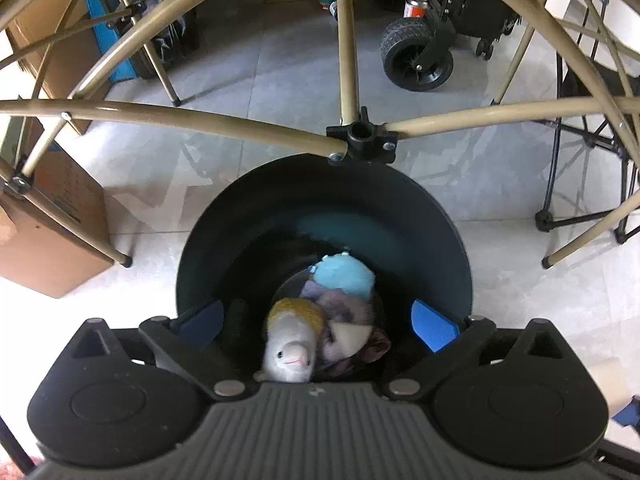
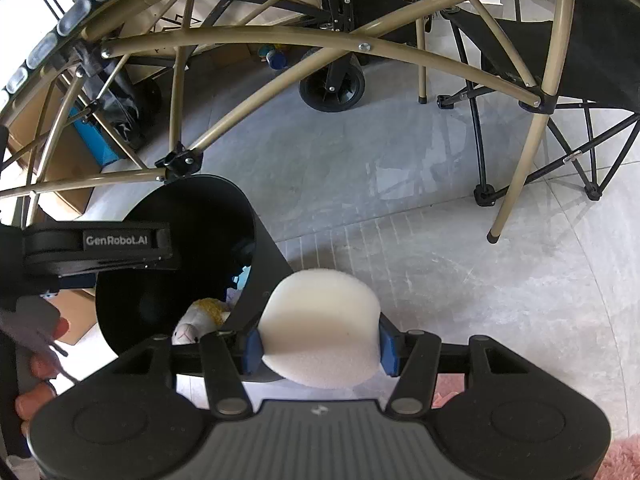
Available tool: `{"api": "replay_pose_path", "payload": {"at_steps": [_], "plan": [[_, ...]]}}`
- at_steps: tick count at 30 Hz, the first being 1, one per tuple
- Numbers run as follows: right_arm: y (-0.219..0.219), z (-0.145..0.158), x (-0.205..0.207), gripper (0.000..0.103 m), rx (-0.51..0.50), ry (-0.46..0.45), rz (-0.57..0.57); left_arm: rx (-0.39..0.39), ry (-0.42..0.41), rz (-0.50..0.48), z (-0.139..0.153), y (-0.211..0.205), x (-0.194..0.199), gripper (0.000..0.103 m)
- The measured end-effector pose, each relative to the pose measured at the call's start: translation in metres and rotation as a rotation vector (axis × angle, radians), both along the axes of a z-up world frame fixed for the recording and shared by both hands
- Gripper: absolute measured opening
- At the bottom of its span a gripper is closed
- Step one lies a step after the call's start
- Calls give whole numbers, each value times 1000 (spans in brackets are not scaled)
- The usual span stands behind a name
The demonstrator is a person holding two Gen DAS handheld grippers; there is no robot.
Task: Collect trash
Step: 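Lower the paper scrap into the bin and open the left tool, then move the right tool over the bin and open it to drop the foam cylinder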
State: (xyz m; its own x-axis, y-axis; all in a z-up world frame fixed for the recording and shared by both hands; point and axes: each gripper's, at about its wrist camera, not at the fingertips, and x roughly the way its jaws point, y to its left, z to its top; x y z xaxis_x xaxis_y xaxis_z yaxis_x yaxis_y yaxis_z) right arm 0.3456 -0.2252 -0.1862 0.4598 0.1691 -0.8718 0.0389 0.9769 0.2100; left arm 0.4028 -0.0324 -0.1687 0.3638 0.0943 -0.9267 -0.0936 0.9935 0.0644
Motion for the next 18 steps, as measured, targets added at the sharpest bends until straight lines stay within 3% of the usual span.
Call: {"api": "replay_pose_path", "payload": {"at_steps": [18], "plan": [[26,4,6,54,-33,-16,50,-25,1,24,10,38,-12,103]]}}
